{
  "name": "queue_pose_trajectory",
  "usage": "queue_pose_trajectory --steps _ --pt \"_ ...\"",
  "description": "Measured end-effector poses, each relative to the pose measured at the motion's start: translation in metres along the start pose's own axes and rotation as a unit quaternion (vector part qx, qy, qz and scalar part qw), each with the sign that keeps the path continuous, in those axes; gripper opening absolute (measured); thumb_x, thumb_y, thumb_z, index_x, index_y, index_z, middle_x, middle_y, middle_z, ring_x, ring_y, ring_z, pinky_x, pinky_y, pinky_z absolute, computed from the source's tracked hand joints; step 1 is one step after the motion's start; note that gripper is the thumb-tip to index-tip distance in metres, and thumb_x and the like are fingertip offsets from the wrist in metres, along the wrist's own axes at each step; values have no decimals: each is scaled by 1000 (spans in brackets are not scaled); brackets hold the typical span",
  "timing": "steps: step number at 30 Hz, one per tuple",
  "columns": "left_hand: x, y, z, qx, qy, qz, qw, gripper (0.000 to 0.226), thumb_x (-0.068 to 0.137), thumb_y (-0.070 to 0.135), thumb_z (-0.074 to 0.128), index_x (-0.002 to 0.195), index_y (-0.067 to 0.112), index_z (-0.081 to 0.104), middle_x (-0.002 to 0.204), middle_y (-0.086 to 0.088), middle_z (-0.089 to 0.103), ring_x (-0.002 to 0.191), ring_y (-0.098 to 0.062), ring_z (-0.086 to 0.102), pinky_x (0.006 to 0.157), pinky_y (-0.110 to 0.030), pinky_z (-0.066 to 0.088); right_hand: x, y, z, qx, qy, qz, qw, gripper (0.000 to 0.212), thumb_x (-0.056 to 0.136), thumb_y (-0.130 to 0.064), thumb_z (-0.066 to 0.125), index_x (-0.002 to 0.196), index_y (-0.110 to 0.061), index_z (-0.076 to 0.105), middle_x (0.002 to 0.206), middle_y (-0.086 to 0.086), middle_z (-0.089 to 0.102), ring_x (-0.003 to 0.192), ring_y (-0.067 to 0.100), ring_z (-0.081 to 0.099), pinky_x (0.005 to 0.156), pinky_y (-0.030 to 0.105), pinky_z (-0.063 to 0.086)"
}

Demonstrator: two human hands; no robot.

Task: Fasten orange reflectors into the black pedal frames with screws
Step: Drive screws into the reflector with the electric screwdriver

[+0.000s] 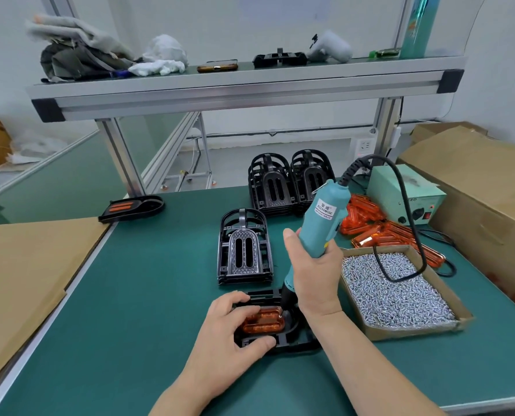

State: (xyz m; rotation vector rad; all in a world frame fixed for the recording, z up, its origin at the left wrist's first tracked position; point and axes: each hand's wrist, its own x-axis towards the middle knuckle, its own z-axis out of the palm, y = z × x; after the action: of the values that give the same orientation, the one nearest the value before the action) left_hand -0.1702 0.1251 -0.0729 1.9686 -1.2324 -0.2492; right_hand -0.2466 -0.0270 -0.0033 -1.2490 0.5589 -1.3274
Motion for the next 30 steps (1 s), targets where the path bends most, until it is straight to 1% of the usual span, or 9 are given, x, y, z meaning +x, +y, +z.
queue_pose_trajectory --steps 4,10,13,15,18,22,24,26,30 --pt "-1 0 1 0 -1 2 1000 53 66 63 69 115 44 64 131 29 40 132 4 35 105 -9 27 3 0 -3 10 0 20 1000 16 75 -29 76 68 -32 63 61 -16 58 56 3 51 57 17 45" --pt "1 1 -2 8 -1 4 1000 60 67 65 68 119 35 67 131 28 41 132 4 34 110 -15 30 17 -14 -19 73 -10 13 997 11 76 -27 77 73 -29 67 64 -10 56 61 7 51 61 17 46" --pt "-2 3 -1 12 -1 -5 1000 65 66 68 65 123 35 64 132 30 38 133 6 32 112 -20 29 36 -21 -33 86 34 16 996 13 79 -22 77 79 -24 64 64 -8 53 60 7 50 61 17 46" --pt "-2 7 0 54 14 20 998 67 68 71 62 129 44 58 135 28 35 133 8 26 112 -23 24 48 -21 -43 98 90 36 990 25 81 -23 79 91 -12 59 63 -5 52 59 7 50 63 20 45" --pt "7 26 6 90 52 77 992 55 77 64 60 129 49 57 134 19 40 133 -1 29 109 -29 22 61 -18 -58 116 163 55 978 26 89 -21 76 98 -9 56 63 -5 54 56 7 51 61 24 43" --pt "34 65 25 66 86 202 974 13 85 30 69 95 26 75 97 15 65 97 -14 55 86 -41 47 69 -19 -71 126 227 39 965 19 90 -23 75 89 -19 57 58 -9 58 55 6 52 57 23 44" --pt "46 86 40 56 55 238 968 9 86 21 69 91 22 76 90 11 69 89 -19 58 80 -43 49 74 -21 -76 123 237 30 963 20 90 -24 76 90 -18 57 59 -8 58 55 8 52 57 24 45" --pt "58 104 56 68 7 240 968 14 89 22 64 95 21 77 95 9 72 91 -22 56 82 -42 47 79 -25 -79 120 242 19 963 20 90 -24 76 89 -18 57 59 -7 57 55 8 52 56 24 45" --pt "76 125 90 211 -83 189 955 29 95 37 50 106 21 71 107 3 69 103 -24 44 83 -37 33 86 -33 -84 116 262 5 958 20 89 -25 77 89 -20 58 61 -8 59 56 7 54 58 25 46"
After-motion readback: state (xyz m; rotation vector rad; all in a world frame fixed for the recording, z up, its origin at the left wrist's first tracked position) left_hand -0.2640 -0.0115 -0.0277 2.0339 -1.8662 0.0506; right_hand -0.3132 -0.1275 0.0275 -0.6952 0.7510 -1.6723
